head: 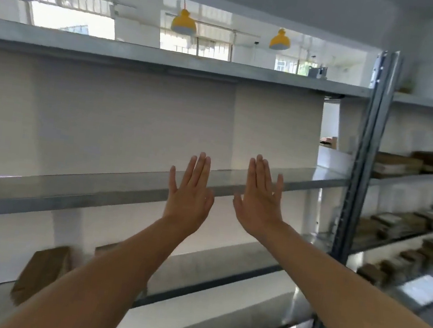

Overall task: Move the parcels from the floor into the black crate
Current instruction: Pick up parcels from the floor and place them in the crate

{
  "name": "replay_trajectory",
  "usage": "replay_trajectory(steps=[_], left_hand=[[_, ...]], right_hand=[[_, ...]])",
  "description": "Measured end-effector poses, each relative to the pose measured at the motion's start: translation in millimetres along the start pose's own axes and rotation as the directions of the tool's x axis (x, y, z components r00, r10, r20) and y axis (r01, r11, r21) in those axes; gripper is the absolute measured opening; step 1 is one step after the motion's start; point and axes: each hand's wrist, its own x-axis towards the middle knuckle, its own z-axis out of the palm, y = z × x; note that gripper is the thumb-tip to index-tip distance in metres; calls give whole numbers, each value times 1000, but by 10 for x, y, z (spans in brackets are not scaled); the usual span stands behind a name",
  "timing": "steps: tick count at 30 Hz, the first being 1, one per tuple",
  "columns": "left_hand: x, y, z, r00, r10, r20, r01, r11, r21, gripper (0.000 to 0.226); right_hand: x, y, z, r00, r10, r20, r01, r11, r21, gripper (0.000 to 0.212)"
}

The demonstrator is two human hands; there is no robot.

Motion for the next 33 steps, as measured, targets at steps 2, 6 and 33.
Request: replay_trajectory(steps=[2,6,33], left_hand=[[89,514,90,999,44,3,-44,996,-75,71],[168,1375,288,989,149,15,-142,966,-215,70],[266,3302,2740,773,578,262,-211,623,-753,67]], right_hand=[[-173,515,-32,998,61,6,-61,998,-21,84],[-460,1391,-110,981,194,20,-191,975,-109,85],[-1054,3327,1297,589,749,302,-578,653,-490,81]])
